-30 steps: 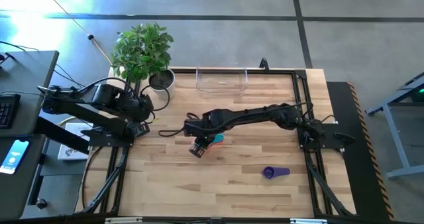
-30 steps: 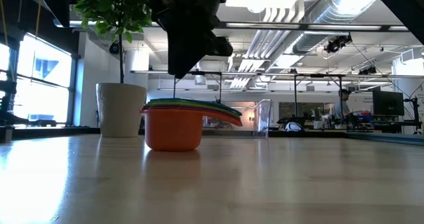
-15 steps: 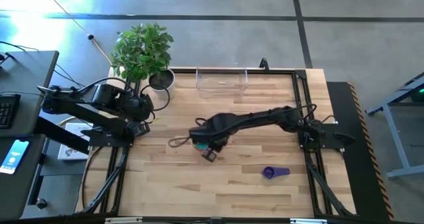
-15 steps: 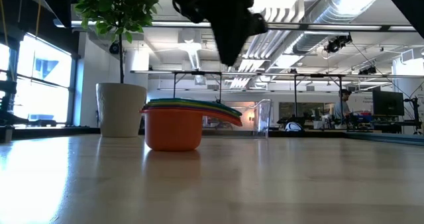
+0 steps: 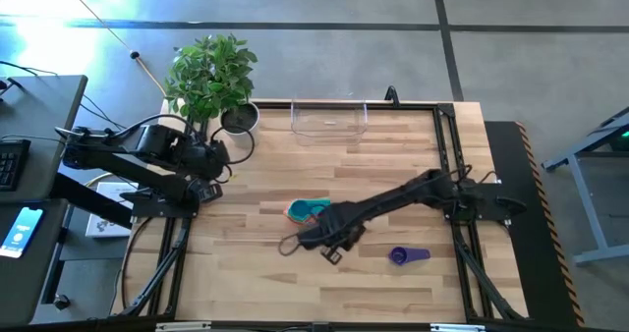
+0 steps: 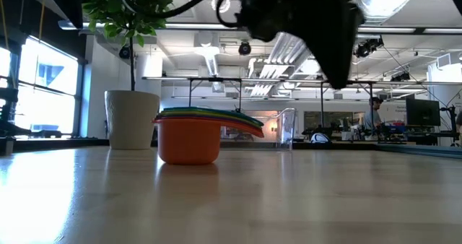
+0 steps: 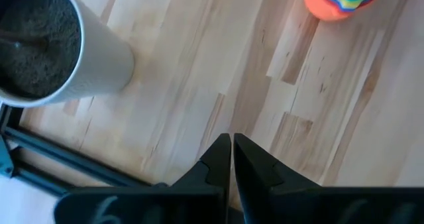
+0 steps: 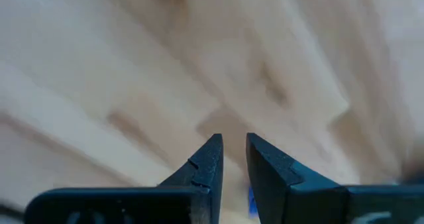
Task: Nest measuring cups in basket
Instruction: Stack the dark blue measuring cup on top of the light blue measuring cup
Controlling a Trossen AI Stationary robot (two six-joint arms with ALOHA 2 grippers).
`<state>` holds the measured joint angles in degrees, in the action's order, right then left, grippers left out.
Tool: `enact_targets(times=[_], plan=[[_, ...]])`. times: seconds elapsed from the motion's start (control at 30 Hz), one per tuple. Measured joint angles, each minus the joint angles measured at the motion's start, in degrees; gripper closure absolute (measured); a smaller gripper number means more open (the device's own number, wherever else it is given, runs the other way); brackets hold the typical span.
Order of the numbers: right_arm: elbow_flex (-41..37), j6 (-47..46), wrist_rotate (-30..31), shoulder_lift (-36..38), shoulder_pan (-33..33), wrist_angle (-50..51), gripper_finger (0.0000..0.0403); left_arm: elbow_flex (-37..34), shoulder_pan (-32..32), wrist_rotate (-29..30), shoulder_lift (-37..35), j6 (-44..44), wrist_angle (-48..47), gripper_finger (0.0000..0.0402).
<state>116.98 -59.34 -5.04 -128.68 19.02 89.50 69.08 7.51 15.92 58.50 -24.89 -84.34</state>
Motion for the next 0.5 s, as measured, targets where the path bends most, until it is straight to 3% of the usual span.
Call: enact_targets(times=[0.5], plan=[[-26.44,-15.38,-4.83,17.97,8.81,-13.92,0.0344,0.00,0.00,-0.11,-0.02,0.00,4.64,0.0392]])
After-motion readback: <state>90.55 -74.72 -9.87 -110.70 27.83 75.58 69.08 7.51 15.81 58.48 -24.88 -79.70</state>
